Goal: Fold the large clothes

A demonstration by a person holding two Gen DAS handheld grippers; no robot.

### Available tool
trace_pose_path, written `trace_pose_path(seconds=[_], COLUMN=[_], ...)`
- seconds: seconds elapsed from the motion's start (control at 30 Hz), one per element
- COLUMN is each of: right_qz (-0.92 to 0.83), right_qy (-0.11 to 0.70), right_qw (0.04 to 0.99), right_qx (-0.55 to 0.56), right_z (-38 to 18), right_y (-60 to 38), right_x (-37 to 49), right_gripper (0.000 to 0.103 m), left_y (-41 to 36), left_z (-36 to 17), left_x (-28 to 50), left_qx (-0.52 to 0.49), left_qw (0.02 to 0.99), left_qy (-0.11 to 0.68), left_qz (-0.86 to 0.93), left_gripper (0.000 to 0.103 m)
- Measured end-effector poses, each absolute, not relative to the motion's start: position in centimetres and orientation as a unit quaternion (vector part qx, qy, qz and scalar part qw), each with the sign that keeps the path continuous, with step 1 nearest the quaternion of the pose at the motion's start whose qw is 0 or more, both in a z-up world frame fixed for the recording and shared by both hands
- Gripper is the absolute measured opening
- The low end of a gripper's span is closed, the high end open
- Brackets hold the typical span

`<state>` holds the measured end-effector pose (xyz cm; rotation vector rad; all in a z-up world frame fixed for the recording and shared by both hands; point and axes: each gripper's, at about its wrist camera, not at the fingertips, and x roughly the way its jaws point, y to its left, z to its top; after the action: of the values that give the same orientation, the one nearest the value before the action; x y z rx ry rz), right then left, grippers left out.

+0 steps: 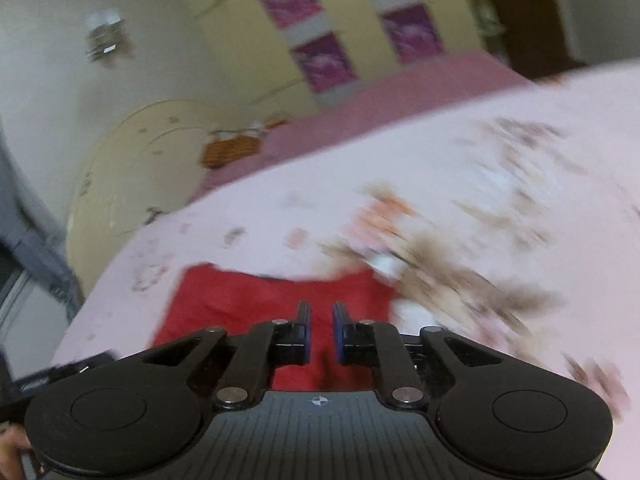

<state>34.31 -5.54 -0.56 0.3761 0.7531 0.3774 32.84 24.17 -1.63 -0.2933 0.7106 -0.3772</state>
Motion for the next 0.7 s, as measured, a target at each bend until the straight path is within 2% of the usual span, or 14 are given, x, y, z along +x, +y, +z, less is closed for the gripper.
trace_pose_path(seconds=[0.23,0.5,0.7], right_qz=[0.222,0.159,0.169], right_qy=[0.408,0.425,0.384], right_qw=[0.881,0.880,0.892], right_qx=[0.091,0.141,0.169], right_z=[-4.5,-9.0,-4.3], right_y=[1.4,-3.0,-7.0], right_x=[39.7,40.8,36.5], right_gripper=[0.012,0.012,0.012], left_y=[19.7,21.3,22.4], left_z=[-4.2,-6.3,-2.7], left_x=[40.3,41.5,34.6], left_qx=[-0.107,-0.123,-0.132], left_qw=[0.896,0.893,0.905], left_qy=[0.381,0.391,0.349], left_qz=[-0.203,-0.188,-0.205], left_gripper=[0.053,0.051,0.052])
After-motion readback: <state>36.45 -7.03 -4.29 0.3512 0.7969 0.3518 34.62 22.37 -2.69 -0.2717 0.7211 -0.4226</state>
